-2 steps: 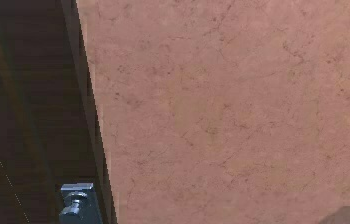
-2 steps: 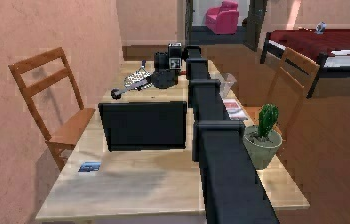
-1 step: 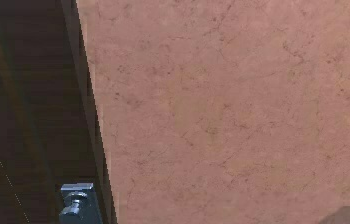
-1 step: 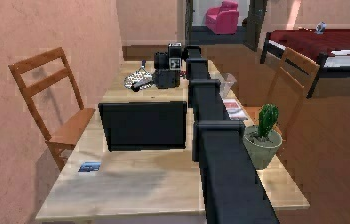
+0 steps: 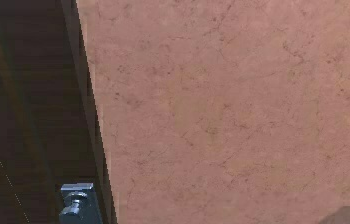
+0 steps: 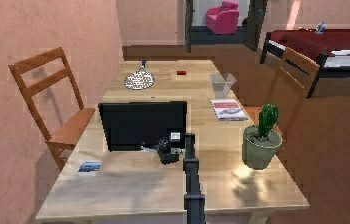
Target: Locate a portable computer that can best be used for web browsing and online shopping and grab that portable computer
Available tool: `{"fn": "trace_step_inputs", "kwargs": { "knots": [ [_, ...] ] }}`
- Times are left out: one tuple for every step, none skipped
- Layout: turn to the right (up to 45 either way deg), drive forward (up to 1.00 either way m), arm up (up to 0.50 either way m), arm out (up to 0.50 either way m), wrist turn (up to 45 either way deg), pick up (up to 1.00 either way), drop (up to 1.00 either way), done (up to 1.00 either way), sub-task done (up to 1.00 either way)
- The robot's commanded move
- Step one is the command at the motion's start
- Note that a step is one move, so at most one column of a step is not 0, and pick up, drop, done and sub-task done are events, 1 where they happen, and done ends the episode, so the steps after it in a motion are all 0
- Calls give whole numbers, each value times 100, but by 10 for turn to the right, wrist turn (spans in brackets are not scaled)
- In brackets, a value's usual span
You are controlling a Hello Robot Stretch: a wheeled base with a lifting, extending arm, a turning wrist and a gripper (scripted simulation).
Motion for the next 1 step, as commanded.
{"fn": "trace_step_inputs", "kwargs": {
  "knots": [
    [0,0,0,0,0,100,0,0,0]
  ]
}}
